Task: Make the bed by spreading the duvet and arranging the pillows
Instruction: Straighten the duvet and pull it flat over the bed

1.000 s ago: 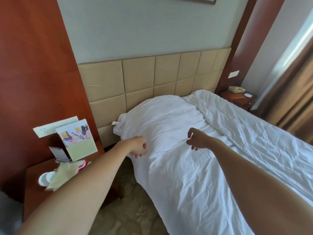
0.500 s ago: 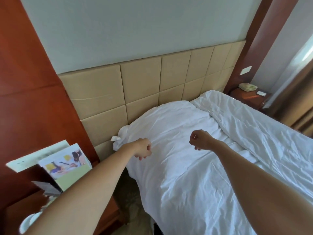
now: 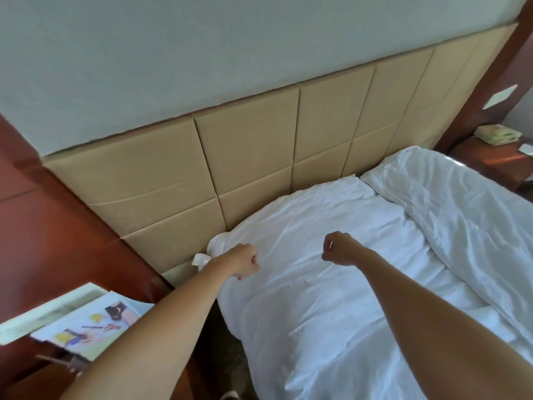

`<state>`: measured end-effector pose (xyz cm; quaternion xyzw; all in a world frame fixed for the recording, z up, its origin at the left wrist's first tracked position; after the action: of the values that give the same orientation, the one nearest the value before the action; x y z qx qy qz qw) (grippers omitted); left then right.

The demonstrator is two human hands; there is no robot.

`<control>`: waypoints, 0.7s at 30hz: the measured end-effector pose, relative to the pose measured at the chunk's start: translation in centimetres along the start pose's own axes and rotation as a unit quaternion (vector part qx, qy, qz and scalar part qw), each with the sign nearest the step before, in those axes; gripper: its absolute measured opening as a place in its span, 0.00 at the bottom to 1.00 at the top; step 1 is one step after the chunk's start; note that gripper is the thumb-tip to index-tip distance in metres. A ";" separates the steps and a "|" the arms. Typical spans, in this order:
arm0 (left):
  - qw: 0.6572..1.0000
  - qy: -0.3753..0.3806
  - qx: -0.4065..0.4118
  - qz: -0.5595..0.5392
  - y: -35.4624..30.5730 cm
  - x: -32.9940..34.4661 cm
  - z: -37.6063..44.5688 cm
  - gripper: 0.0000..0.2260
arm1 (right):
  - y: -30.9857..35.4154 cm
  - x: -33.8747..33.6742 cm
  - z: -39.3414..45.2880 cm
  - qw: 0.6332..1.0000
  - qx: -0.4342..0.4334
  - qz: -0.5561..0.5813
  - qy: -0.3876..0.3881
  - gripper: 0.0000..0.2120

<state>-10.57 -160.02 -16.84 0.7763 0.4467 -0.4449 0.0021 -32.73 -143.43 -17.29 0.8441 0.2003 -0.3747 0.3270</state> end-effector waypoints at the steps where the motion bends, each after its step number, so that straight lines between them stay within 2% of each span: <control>1: 1.000 -0.005 -0.006 -0.004 0.4 -0.1 1.2 0.06 | 0.2 -0.1 1.3 1.000 -0.002 0.000 0.001 0.05; 5: 0.999 -0.045 -0.024 -0.010 1.8 0.0 5.9 0.11 | 0.9 0.7 6.5 1.000 0.002 -0.002 0.005 0.07; 8: 0.997 -0.065 -0.035 -0.030 3.0 -0.1 9.3 0.10 | 1.0 1.3 10.3 1.000 0.010 0.005 0.016 0.08; 12: 0.998 -0.053 -0.030 -0.031 5.0 -1.3 14.0 0.06 | 1.5 1.4 15.5 0.998 0.034 0.021 0.046 0.22; 16: 0.998 -0.047 -0.011 -0.043 7.3 -3.2 19.6 0.18 | 3.6 2.4 20.4 0.993 0.064 0.076 0.065 0.32; 21: 0.997 0.007 0.019 -0.073 9.9 -2.8 27.6 0.37 | 3.4 6.1 25.7 0.984 0.105 0.083 0.114 0.32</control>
<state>-23.27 -179.02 -35.47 0.7446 0.4940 -0.4464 -0.0482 -39.77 -163.31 -33.54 0.9248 0.1247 -0.2662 0.2414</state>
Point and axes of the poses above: each hand's wrist, its own z-axis towards the middle knuckle, its own x-axis out of the palm, y = z × x, the point moved 1 cm from there along z, towards the middle knuckle, and after that the axes turned 4 degrees about y, right-handed, at the moved point
